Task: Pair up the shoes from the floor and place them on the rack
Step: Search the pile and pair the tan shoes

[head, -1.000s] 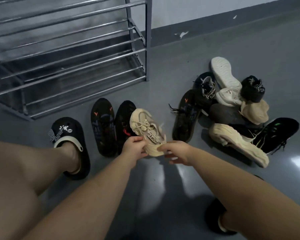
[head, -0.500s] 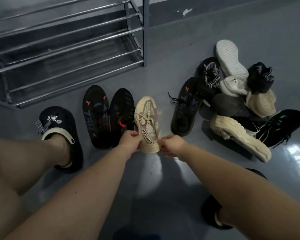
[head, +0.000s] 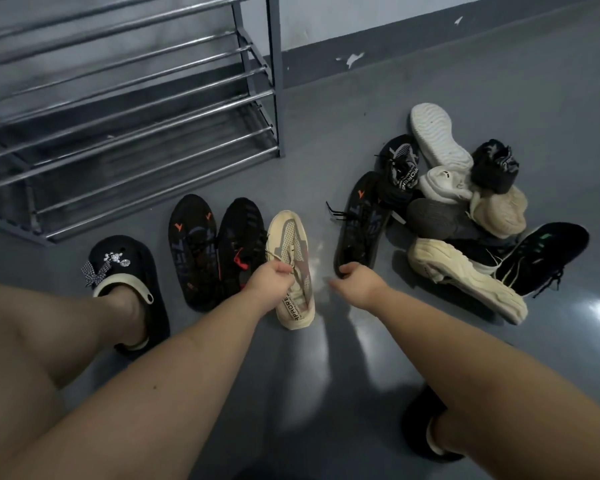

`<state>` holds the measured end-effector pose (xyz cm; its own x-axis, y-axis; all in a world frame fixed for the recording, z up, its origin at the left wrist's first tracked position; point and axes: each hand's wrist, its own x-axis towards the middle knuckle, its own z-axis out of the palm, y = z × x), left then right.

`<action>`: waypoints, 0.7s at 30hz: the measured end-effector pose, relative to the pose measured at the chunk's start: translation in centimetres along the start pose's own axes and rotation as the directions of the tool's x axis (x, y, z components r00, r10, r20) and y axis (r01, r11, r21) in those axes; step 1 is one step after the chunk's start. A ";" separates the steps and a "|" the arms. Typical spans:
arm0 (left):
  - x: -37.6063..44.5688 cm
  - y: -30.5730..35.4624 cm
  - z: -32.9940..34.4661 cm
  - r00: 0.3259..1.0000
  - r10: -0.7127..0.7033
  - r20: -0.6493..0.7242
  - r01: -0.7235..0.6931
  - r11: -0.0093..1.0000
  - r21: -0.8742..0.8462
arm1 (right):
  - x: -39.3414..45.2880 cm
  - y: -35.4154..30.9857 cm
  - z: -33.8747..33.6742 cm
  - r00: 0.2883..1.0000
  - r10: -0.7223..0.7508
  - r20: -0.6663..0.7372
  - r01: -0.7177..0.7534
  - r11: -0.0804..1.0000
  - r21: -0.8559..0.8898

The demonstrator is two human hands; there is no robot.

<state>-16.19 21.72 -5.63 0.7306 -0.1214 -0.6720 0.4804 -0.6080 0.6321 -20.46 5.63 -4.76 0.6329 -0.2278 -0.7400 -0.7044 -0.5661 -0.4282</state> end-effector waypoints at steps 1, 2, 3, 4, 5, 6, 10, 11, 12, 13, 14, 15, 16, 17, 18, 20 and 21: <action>-0.1 0.5 0.1 1.000 0.020 0.004 -0.021 0.999 0.025 | -0.3 0.3 -0.5 1.000 -0.007 -0.023 0.006 0.999 -0.049; -0.2 1.1 0.2 0.999 0.046 0.011 -0.046 0.997 0.055 | -0.5 0.6 -1.0 0.999 -0.015 -0.045 0.011 0.997 -0.080; -0.3 1.7 0.3 0.997 0.071 0.021 -0.073 0.993 0.089 | -0.7 0.8 -1.5 0.998 -0.016 -0.063 0.010 0.995 -0.095; -0.4 2.5 0.4 0.995 0.098 0.035 -0.101 0.987 0.127 | -0.8 1.0 -2.1 0.996 -0.020 -0.082 0.012 0.995 -0.102; -0.5 3.3 0.5 0.991 0.122 0.052 -0.129 0.977 0.169 | -0.9 1.3 -2.8 0.995 -0.027 -0.100 0.016 0.994 -0.107; -0.5 4.2 0.7 0.986 0.149 0.068 -0.160 0.964 0.214 | -1.0 1.5 -3.5 0.992 -0.035 -0.123 0.021 0.993 -0.112; -0.5 7.9 2.0 0.960 0.247 0.130 -0.279 0.861 0.425 | -1.0 2.6 -6.8 0.968 -0.048 -0.246 0.022 0.994 -0.106; -0.4 8.9 2.4 0.950 0.272 0.152 -0.311 0.820 0.480 | -1.0 3.0 -7.7 0.962 -0.042 -0.269 0.018 0.996 -0.091; -0.4 9.8 2.9 0.939 0.295 0.175 -0.343 0.780 0.524 | -0.9 3.5 -8.5 0.956 -0.034 -0.291 0.013 0.997 -0.073; -0.4 10.7 3.4 0.929 0.311 0.201 -0.370 0.745 0.555 | -0.8 4.0 -9.4 0.950 -0.024 -0.311 0.007 0.999 -0.054; -0.3 11.5 4.1 0.918 0.326 0.225 -0.395 0.714 0.578 | -0.8 4.6 -10.2 0.943 -0.013 -0.333 0.001 0.999 -0.036; -0.3 12.4 4.8 0.911 0.332 0.245 -0.412 0.688 0.598 | -0.8 5.2 -11.1 0.936 0.006 -0.352 -0.011 1.000 -0.012; -0.1 13.2 5.6 0.904 0.340 0.260 -0.426 0.665 0.613 | -0.8 5.9 -11.9 0.929 0.026 -0.370 -0.022 1.000 0.014; 0.1 13.9 6.5 0.897 0.346 0.274 -0.440 0.646 0.624 | -0.8 6.6 -12.8 0.921 0.047 -0.386 -0.037 0.999 0.031; 0.3 14.5 7.4 0.889 0.356 0.288 -0.455 0.627 0.632 | -0.7 7.4 -13.6 0.913 0.059 -0.403 -0.049 0.998 0.035; 0.8 15.8 9.4 0.869 0.375 0.322 -0.492 0.589 0.641 | -0.5 9.1 -15.2 0.899 0.089 -0.429 -0.078 0.996 0.043; 1.0 16.4 10.4 0.857 0.385 0.342 -0.512 0.568 0.644 | -0.4 9.9 -16.0 0.893 0.107 -0.437 -0.093 0.994 0.051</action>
<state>-12.63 3.48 0.05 0.6449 -0.6065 -0.4651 -0.4140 -0.7887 0.4545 -22.59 -12.59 -0.40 0.6307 -0.6100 -0.4797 -0.7760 -0.5010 -0.3831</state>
